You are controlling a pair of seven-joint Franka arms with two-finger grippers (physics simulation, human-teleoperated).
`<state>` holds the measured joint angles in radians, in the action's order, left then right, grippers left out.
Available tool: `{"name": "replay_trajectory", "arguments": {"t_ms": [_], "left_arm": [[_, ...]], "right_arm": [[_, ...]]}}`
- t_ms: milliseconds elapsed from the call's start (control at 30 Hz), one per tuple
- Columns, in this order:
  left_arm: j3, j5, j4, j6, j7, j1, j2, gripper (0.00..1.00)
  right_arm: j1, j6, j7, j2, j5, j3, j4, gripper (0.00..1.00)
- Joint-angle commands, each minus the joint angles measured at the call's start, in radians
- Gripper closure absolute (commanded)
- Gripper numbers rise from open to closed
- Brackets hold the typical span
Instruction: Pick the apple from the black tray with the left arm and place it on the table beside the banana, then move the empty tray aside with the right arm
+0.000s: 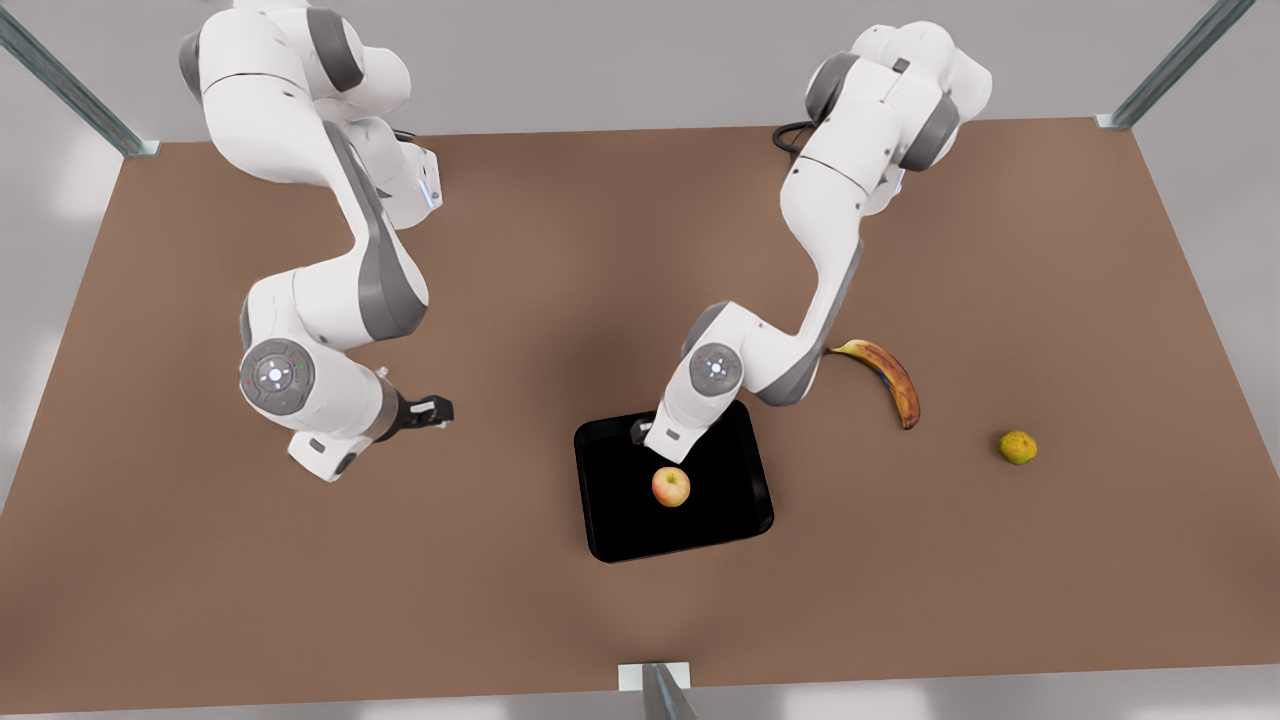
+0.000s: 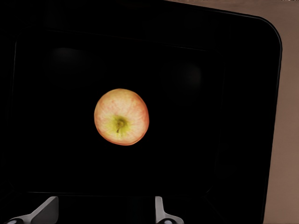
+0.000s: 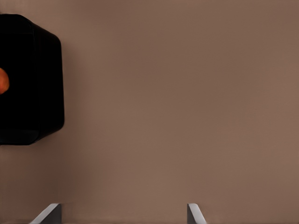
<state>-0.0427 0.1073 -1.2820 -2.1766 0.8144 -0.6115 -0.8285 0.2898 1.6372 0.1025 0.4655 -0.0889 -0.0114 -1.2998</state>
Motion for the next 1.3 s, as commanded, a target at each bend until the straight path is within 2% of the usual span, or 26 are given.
{"name": "replay_trajectory", "arguments": {"t_ms": [0, 167, 600, 667, 733, 800, 1133, 1267], "left_arm": [[0.001, -0.008, 0.001, -0.08, 0.216, -0.002, -0.015, 0.0], [0.004, -0.028, 0.018, -0.12, 0.215, -0.004, -0.049, 0.0], [0.03, -0.084, 0.104, -0.118, 0.206, -0.004, -0.104, 0.0], [0.03, -0.084, 0.121, -0.12, 0.206, -0.004, -0.121, 0.0], [0.03, -0.086, 0.135, -0.131, 0.206, -0.005, -0.141, 0.0], [0.03, -0.087, 0.147, -0.134, 0.207, -0.007, -0.15, 0.0], [0.037, -0.135, 0.182, -0.163, 0.161, -0.005, -0.201, 0.0], [0.035, -0.136, 0.182, -0.163, 0.146, -0.01, -0.209, 0.0]], "right_arm": [[0.002, 0.043, 0.071, 0.012, -0.023, -0.001, 0.0, 0.0], [0.023, 0.119, 0.105, 0.064, -0.018, 0.001, 0.0, 0.0], [0.02, 0.122, 0.106, 0.059, -0.018, -0.002, 0.01, 0.0], [0.006, 0.096, 0.105, -0.04, -0.017, -0.024, 0.011, 0.0], [0.006, -0.08, 0.069, -0.156, -0.002, -0.074, 0.001, 0.0], [0.006, -0.099, 0.013, -0.188, 0.086, -0.081, -0.029, 0.0], [0.014, -0.025, 0.025, -0.133, 0.081, -0.076, -0.026, 0.0], [0.014, 0.139, 0.042, -0.028, 0.081, -0.074, -0.013, 0.0]]}}
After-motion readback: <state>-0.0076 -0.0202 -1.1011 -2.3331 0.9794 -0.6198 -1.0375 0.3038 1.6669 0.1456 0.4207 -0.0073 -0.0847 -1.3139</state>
